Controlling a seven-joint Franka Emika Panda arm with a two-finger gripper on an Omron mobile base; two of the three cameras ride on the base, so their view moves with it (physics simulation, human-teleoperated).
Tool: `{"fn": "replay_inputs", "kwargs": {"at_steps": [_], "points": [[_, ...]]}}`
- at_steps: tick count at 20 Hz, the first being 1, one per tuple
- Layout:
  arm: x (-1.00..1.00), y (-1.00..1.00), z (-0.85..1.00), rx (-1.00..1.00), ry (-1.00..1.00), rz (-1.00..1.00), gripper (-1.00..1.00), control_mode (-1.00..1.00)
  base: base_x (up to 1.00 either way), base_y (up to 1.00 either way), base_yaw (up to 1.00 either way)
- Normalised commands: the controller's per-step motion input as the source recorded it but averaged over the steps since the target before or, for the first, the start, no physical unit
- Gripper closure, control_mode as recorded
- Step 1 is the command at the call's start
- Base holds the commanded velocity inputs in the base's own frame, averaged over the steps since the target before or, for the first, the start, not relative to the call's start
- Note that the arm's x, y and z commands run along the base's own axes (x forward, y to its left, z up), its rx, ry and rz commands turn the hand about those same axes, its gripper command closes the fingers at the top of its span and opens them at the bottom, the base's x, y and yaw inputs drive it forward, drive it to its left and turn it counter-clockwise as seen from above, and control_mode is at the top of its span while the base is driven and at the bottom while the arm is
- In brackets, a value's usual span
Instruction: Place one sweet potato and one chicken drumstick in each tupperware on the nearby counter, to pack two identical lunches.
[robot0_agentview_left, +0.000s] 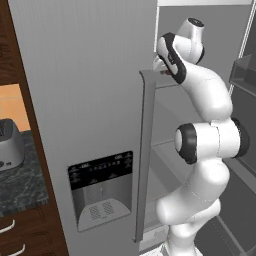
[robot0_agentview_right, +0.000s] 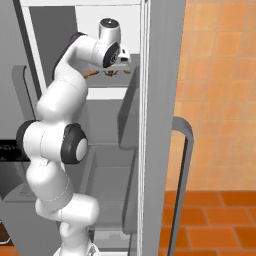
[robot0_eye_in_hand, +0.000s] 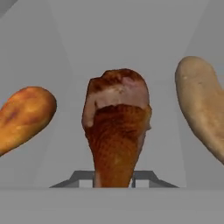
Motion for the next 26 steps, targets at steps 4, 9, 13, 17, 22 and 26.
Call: {"fn": "replay_inputs", "kwargs": {"at_steps": [4, 9, 13, 17, 22, 26], "points": [[-1.0, 0.1, -0.36, 0.0, -0.27, 0.01, 1.0, -1.0, 0.0, 0.0, 0.0], [-1.0, 0.13, -0.07, 0.0, -0.08, 0.0, 1.0, -1.0, 0.0, 0.0, 0.0], [-0.98, 0.14, 0.0, 0.0, 0.08, 0.01, 1.0, -1.0, 0.0, 0.0, 0.0], [-1.0, 0.04, -0.08, 0.0, 0.24, -0.02, 1.0, -1.0, 0.0, 0.0, 0.0], [-1.0, 0.0, -0.2, 0.0, 0.37, -0.08, 1.0, -1.0, 0.0, 0.0, 0.0], [-1.0, 0.0, -0.64, 0.0, 0.33, -0.1, 1.0, -1.0, 0.0, 0.0, 0.0]]}}
